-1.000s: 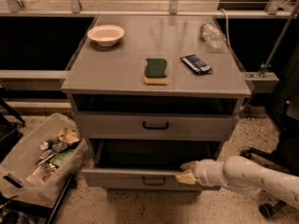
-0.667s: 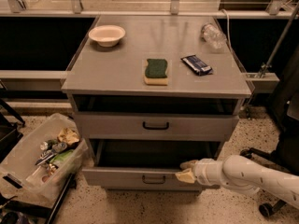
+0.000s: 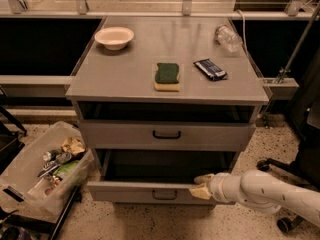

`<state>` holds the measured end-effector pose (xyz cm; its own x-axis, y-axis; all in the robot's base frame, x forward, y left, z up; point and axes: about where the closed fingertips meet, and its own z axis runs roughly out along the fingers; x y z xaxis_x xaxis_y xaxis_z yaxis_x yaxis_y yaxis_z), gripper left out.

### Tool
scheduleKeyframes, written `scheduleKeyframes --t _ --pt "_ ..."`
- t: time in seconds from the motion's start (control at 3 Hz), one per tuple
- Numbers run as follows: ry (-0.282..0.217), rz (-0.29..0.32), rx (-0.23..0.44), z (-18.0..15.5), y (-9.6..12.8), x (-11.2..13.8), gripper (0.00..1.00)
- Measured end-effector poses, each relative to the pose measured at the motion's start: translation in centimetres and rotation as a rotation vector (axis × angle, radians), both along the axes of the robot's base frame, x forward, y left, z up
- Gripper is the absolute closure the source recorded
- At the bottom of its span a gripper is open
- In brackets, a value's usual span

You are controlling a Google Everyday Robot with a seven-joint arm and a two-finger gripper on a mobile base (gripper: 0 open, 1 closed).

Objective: Open middle drawer

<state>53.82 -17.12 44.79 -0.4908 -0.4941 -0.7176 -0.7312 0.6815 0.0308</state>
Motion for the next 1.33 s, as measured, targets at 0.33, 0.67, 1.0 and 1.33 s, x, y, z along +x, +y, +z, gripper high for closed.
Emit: scheduleKeyframes --t 0.33,0.67,1.0,1.33 --pt "0.002 -0.007 0.003 -0.1 -0.3 -1.0 1.0" --pt "0.002 -0.007 0.003 0.0 -0.3 -1.1 1.0" --pt "0.003 -0.013 0.011 -0.2 -0.4 -2.1 1.0" --pt "0.003 -0.013 0.011 0.0 -0.4 -2.1 1.0"
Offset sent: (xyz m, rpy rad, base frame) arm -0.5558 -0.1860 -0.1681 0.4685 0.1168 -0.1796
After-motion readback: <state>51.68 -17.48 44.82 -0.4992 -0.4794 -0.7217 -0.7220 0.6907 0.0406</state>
